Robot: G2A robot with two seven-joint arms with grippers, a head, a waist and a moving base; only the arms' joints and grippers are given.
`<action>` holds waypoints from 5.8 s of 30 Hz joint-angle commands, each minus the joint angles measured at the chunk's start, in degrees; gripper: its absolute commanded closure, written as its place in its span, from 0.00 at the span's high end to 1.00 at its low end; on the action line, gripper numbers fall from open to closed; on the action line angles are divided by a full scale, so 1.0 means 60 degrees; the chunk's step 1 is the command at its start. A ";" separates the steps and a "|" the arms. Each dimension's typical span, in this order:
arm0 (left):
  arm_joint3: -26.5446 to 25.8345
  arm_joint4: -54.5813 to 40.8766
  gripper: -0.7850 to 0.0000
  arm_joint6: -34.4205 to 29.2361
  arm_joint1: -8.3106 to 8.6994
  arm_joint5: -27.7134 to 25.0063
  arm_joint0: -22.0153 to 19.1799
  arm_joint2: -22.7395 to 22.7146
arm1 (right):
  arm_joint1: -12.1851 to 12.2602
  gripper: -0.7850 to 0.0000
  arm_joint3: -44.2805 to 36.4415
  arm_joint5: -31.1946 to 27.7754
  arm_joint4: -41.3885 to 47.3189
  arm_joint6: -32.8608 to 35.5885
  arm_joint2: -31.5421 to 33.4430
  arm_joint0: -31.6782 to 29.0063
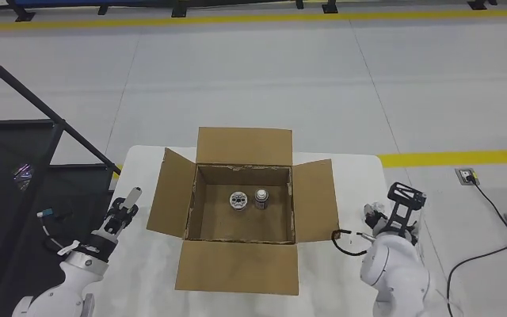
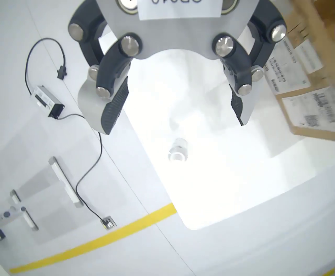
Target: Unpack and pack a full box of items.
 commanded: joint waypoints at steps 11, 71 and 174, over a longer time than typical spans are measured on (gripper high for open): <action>0.0000 0.0000 1.00 0.0000 0.0000 0.0000 0.0000 0.0000 | 0.0087 1.00 0.2686 -0.0617 0.2097 -0.1652 0.1142 0.1040; 0.0000 0.0000 1.00 0.0000 0.0000 0.0000 0.0000 0.0000 | 0.0054 0.00 0.0672 -0.6157 0.2611 -0.1507 -0.4240 0.2476; -0.0010 0.3194 1.00 -0.1981 0.0043 -0.0013 -0.1262 0.3717 | 0.1036 1.00 0.1589 -0.8731 1.3768 -0.0286 0.1617 0.0613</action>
